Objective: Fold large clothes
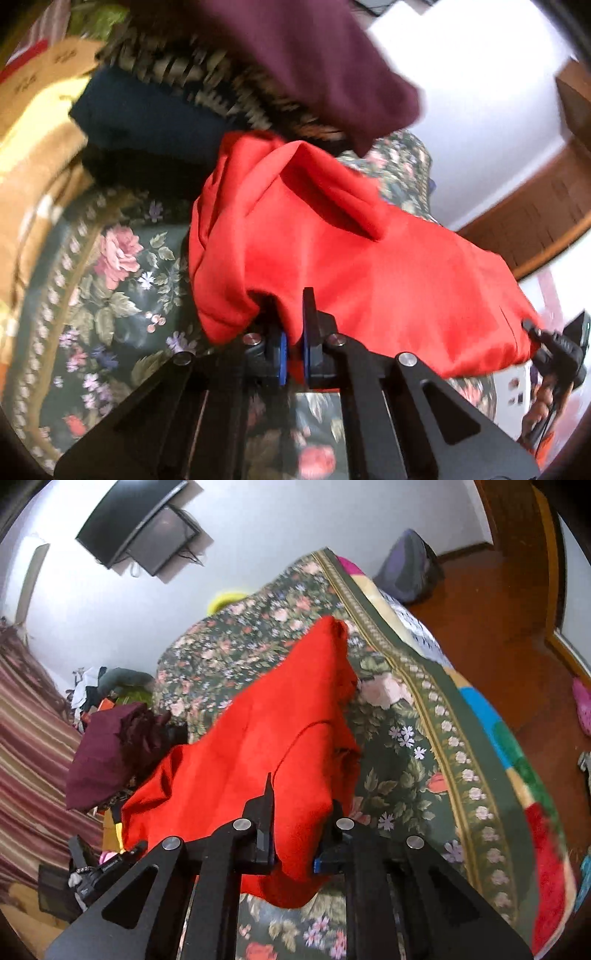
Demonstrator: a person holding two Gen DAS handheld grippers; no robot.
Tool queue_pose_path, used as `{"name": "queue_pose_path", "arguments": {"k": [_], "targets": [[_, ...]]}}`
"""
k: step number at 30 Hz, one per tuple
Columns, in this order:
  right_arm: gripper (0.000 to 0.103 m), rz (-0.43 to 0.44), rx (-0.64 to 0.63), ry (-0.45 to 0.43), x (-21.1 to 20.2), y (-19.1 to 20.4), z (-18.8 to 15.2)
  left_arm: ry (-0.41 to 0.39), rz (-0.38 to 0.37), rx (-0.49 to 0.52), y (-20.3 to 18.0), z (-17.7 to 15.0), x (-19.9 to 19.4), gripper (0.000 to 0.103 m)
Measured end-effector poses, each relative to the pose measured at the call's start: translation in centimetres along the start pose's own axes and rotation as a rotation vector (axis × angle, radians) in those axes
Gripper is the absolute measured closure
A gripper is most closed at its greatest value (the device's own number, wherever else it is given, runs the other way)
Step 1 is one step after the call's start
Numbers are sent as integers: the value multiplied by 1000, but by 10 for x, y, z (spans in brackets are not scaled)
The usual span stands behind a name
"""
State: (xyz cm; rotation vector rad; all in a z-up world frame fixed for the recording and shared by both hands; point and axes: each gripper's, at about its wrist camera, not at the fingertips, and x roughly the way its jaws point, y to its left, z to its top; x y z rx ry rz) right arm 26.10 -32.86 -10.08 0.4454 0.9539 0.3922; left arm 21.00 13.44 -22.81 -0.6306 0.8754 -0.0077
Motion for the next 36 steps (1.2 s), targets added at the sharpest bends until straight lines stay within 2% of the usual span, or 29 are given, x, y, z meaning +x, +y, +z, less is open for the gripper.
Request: {"name": "queue_pose_path", "arguments": {"k": [6, 10, 12, 14, 17, 18, 20, 21, 25, 27, 29, 33, 36], "targets": [[92, -5, -45, -10, -25, 9, -18, 17, -36, 31, -7, -7, -51, 99], [92, -27, -57, 15, -31, 7, -30, 78, -35, 60, 2, -26, -69, 99], [91, -57, -68, 27, -32, 3, -37, 109, 28, 106, 8, -39, -70, 98], [85, -123, -105, 52, -28, 0, -45, 132, 127, 154, 13, -53, -69, 90], [80, -234, -170, 72, -22, -1, -52, 176, 212, 166, 34, -64, -55, 84], [79, -255, -188, 77, -21, 0, -52, 183, 249, 166, 38, -66, -55, 84], [71, -312, -217, 71, -22, 2, -50, 167, 346, 189, 44, -64, -59, 75], [69, -343, -232, 56, -25, 5, -48, 149, 370, 205, 43, -61, -61, 72], [61, -419, -298, -34, -38, 21, -36, 84, 390, 256, 27, -41, -68, 49], [58, -415, -333, -71, -42, 32, -30, 46, 385, 305, 10, -30, -68, 40], [46, -396, -358, -85, -41, 42, -27, 41, 372, 341, -1, -23, -60, 32], [40, -305, -387, -60, -24, 57, -28, 117, 319, 382, -19, -13, -18, 29], [40, -285, -401, -6, 1, 63, -32, 164, 328, 404, -26, -11, 14, 29]]}}
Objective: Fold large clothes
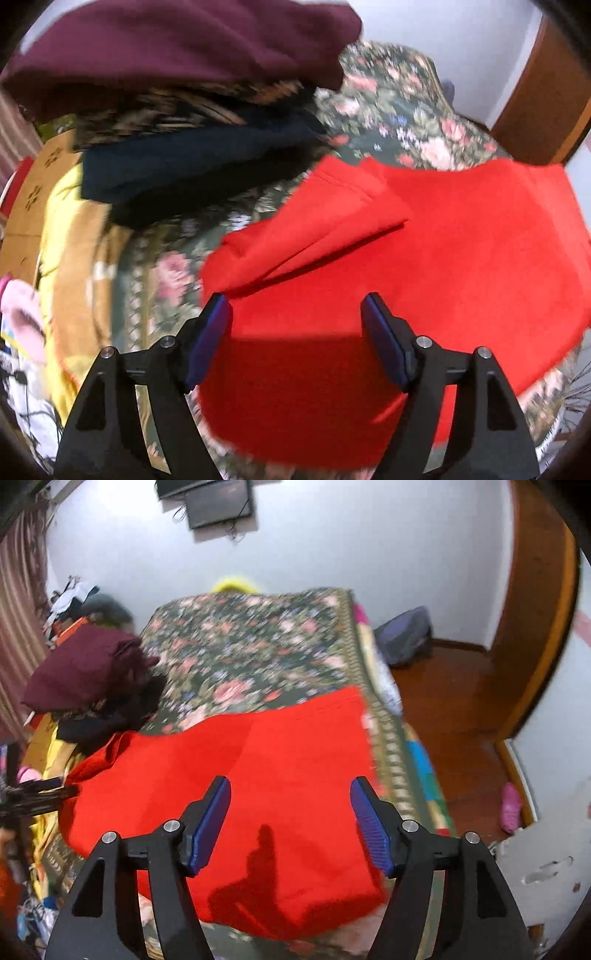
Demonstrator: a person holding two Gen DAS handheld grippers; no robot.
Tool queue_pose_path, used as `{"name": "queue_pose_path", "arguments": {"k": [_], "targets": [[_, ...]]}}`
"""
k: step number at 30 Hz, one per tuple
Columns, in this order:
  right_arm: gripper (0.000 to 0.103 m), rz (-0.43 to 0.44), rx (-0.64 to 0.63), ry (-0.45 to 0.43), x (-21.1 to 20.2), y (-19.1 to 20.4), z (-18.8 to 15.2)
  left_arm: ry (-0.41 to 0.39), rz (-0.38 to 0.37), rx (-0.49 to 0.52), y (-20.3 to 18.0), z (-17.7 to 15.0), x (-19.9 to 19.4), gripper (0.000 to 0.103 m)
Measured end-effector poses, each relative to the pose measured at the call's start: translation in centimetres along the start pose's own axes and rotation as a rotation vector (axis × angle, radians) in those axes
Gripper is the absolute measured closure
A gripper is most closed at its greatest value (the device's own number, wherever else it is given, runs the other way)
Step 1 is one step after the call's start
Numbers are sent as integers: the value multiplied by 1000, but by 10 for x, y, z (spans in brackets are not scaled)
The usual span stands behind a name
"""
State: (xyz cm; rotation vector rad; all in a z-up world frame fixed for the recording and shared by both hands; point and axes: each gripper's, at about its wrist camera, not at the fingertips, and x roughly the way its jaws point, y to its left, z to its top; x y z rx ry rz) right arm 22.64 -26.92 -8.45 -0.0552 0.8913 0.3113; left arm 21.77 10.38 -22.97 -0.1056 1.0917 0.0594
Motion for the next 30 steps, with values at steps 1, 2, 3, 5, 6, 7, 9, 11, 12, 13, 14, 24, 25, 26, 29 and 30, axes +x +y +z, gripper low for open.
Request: {"name": "queue_pose_path", "arguments": {"k": [1, 2, 3, 5, 6, 7, 9, 11, 12, 13, 14, 24, 25, 26, 29, 30], "targets": [[40, 2, -11, 16, 7, 4, -1, 4, 12, 4, -2, 3, 8, 29], [40, 3, -25, 35, 14, 8, -3, 3, 22, 2, -3, 7, 13, 29], [40, 0, -35, 50, 19, 11, -4, 2, 28, -6, -2, 12, 18, 29], [40, -12, -57, 81, 28, 15, -8, 6, 25, -30, 5, 19, 25, 29], [40, -24, -68, 97, 34, 17, -9, 3, 32, -54, 12, 23, 29, 28], [40, -30, -73, 104, 36, 16, -11, 3, 45, -75, 19, 26, 32, 28], [40, -32, -68, 103, 38, 15, -12, 3, 77, -125, 34, 31, 35, 28], [40, -27, -52, 102, 34, 13, -11, 0, 116, -176, 49, 31, 34, 28], [40, -28, -50, 102, 33, 12, -12, -2, 113, -190, 54, 30, 31, 28], [40, -30, -46, 99, 30, 13, -12, -6, 102, -206, 58, 27, 27, 28], [40, -31, -45, 97, 29, 13, -11, -8, 96, -212, 60, 25, 24, 28], [40, -21, -98, 19, -5, 40, -11, -93, 41, -187, 41, -17, -48, 28], [40, -17, -106, 11, -9, 44, -11, -99, 38, -187, 38, -20, -52, 28], [40, -14, -112, 4, -12, 47, -11, -111, 32, -187, 36, -27, -61, 28], [40, 9, -135, -25, -23, 62, -12, -124, 4, -201, 28, -41, -75, 28], [39, 15, -145, -30, -25, 67, -11, -125, -3, -207, 26, -46, -79, 28]]}}
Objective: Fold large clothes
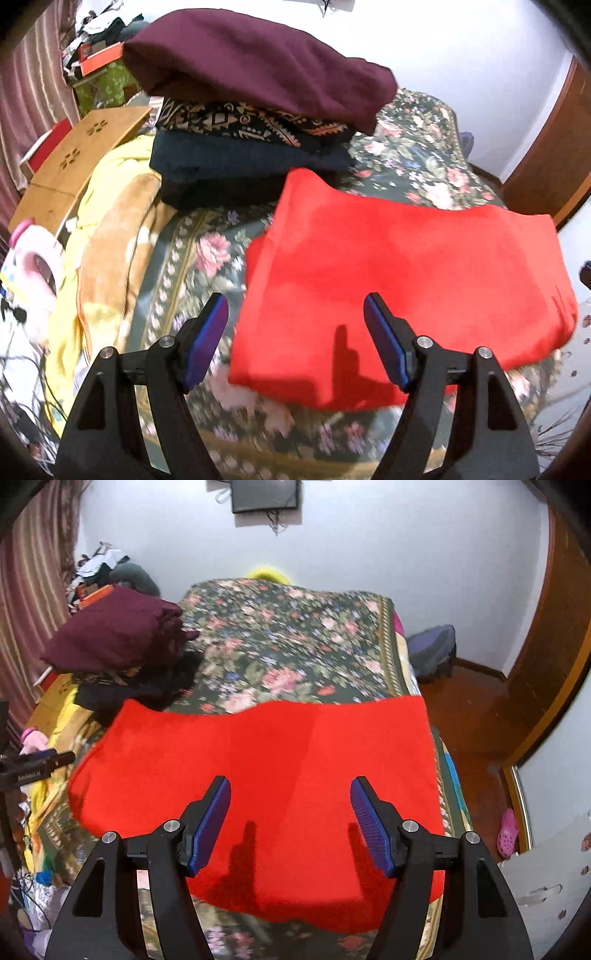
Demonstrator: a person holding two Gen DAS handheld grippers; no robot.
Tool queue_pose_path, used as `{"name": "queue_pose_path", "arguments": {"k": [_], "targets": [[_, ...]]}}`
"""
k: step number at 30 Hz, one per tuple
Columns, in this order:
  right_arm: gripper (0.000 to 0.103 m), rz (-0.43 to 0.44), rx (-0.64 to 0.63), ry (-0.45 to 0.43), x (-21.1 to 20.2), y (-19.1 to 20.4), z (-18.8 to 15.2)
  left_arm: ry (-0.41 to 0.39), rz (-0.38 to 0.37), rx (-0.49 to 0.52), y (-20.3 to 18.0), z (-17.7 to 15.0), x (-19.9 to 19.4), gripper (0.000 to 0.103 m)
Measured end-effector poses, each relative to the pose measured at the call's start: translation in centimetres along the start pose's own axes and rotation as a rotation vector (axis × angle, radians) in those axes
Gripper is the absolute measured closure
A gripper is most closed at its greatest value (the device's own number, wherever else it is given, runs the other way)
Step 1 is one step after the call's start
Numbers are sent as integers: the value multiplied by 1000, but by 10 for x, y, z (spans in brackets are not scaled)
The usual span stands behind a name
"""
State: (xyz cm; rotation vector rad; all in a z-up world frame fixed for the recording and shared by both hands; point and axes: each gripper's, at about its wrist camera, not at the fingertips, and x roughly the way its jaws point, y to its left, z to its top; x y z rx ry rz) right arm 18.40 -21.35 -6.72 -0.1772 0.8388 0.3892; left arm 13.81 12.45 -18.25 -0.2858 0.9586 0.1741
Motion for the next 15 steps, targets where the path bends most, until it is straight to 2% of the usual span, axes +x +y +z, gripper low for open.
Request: {"name": "queue_pose_path", "arguments": {"k": [5, 9, 15], "targets": [[33, 18, -44, -4, 6, 23, 1, -2, 8, -1, -5, -24, -8, 28], [33, 16, -76, 44, 30, 40, -1, 39, -39, -51, -1, -36, -2, 28], [33, -10, -99, 169, 75, 54, -11, 155, -232, -218, 16, -56, 23, 28]]}}
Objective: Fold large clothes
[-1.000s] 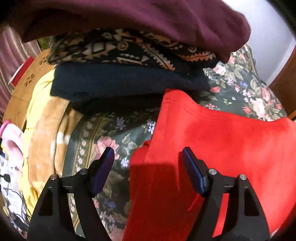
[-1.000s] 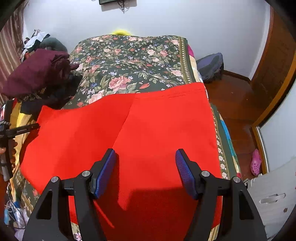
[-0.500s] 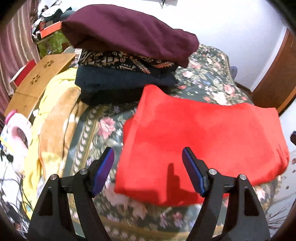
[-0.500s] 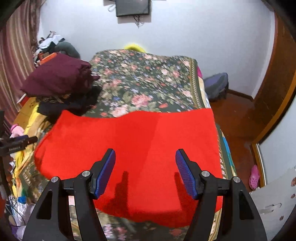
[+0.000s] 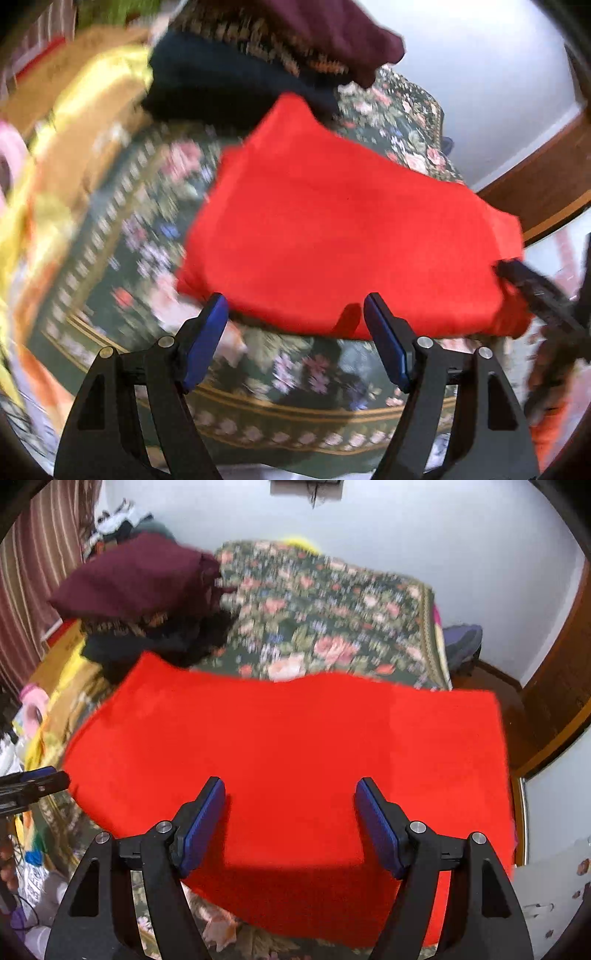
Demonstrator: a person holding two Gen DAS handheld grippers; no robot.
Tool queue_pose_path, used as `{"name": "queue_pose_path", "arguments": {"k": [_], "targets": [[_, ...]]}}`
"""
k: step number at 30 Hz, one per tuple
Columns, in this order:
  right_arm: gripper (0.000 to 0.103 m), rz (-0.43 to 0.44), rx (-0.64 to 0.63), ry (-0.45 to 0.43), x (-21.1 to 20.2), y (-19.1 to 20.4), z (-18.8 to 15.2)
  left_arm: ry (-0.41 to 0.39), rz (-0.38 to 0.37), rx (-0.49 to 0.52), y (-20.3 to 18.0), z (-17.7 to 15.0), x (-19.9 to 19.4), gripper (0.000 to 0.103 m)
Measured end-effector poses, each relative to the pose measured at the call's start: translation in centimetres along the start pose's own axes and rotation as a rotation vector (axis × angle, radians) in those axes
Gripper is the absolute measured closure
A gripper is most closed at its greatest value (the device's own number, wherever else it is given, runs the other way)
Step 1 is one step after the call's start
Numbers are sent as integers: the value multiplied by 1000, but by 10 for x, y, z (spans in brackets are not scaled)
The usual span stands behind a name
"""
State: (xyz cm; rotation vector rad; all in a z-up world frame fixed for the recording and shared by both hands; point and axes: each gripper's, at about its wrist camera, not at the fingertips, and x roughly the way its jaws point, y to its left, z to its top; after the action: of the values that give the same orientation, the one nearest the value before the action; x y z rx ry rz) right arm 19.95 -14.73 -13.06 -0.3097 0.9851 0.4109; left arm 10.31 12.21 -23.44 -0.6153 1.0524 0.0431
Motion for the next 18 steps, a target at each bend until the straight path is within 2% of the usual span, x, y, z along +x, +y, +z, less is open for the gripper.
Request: {"name": "queue_pose_path", "arguments": {"k": [3, 6, 9, 11, 14, 18], "targets": [[31, -41, -49, -7, 6, 7, -4, 64, -93, -75, 11, -4, 16, 28], [24, -38, -68, -9, 7, 10, -6, 109, -192, -167, 22, -2, 30, 28], [22, -26, -62, -7, 7, 8, -5, 109, -292, -264, 33, 9, 40, 26], [21, -21, -60, -5, 9, 7, -4, 106, -356, -327, 40, 17, 49, 21], [20, -18, -58, 0, 11, 7, -1, 82, -380, -385, 49, 31, 61, 21], [21, -14, -56, 13, 13, 9, 4, 20, -365, -440, 52, 47, 74, 23]]}}
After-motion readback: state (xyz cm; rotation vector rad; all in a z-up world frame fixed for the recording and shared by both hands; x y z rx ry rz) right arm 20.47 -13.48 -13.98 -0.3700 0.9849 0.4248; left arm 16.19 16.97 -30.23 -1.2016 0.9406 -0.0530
